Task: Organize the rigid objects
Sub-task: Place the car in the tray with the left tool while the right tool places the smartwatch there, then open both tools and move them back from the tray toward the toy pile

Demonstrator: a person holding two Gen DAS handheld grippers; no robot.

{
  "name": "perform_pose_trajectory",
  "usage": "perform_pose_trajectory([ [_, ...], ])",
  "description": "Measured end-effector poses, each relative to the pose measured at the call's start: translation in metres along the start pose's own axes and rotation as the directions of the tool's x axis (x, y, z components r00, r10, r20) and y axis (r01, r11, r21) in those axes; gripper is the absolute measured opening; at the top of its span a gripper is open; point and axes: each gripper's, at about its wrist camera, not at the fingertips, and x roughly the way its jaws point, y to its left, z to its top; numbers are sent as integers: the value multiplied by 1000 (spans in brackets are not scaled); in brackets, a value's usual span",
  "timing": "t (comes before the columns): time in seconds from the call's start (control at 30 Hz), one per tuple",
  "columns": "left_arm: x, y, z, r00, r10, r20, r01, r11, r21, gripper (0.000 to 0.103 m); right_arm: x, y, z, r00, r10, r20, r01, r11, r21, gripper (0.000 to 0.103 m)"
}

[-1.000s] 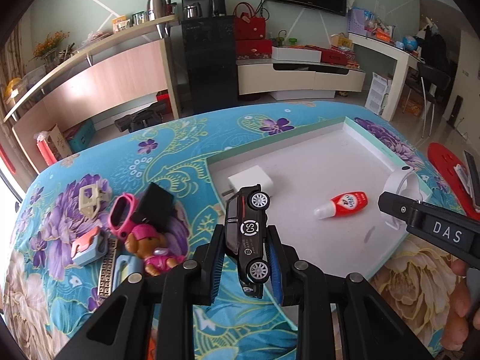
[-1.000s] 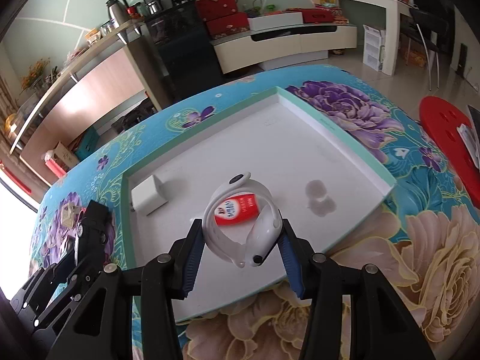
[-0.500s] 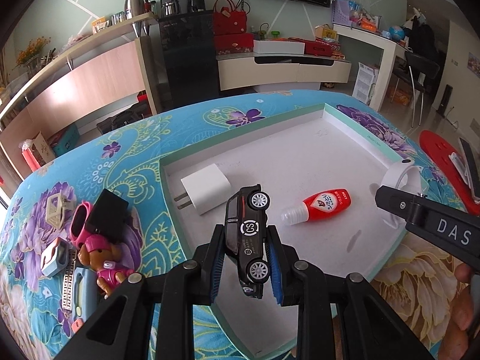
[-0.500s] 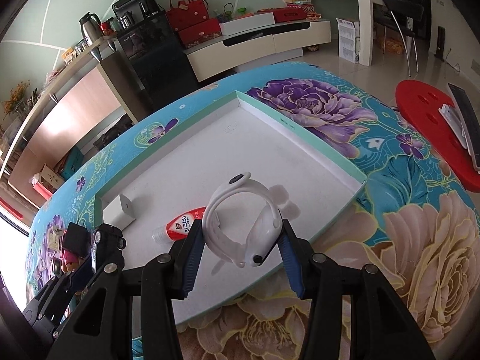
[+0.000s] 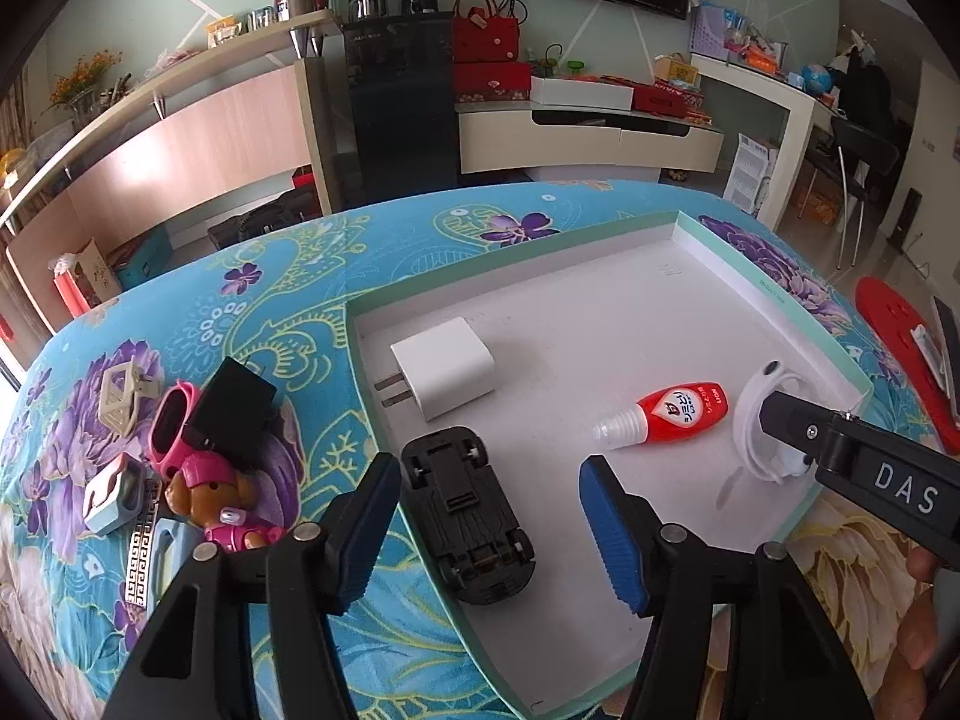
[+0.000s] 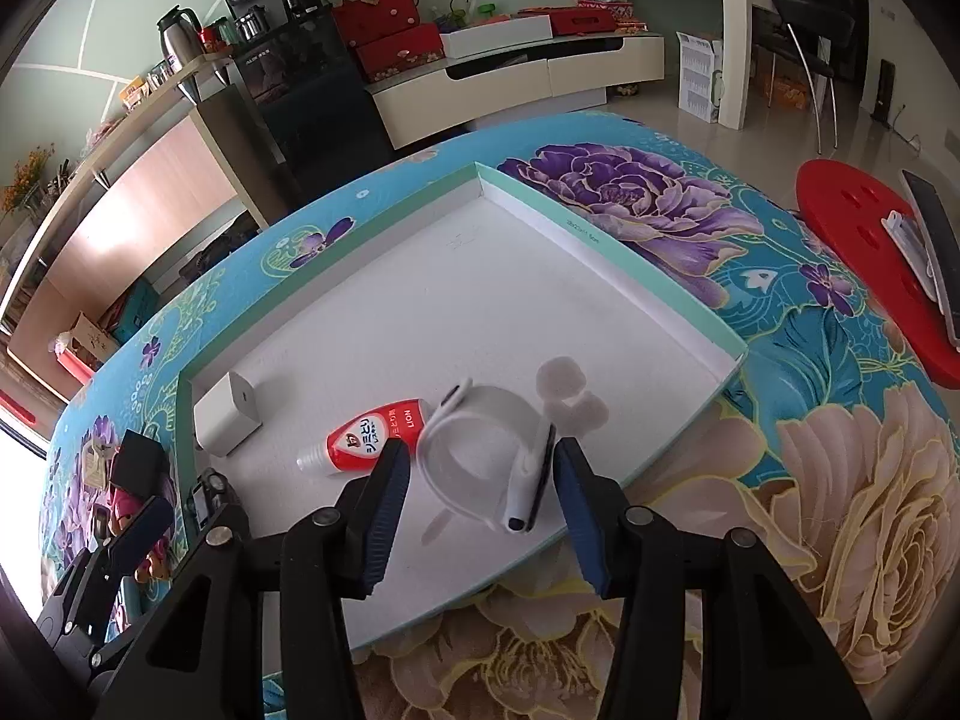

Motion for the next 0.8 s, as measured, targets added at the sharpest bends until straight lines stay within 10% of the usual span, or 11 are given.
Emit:
perform_pose_trajectory([
  [0.33,-2,23,-1,999,36,-7,-36,997,-67,95,5,0,-1,1000,-9,-9,9,1000,5,76],
  [0.8,-9,66,-6,992,121,-21,-123,975,-183,103,-1,18,-2,1000,18,14,-18,999,-51,89],
])
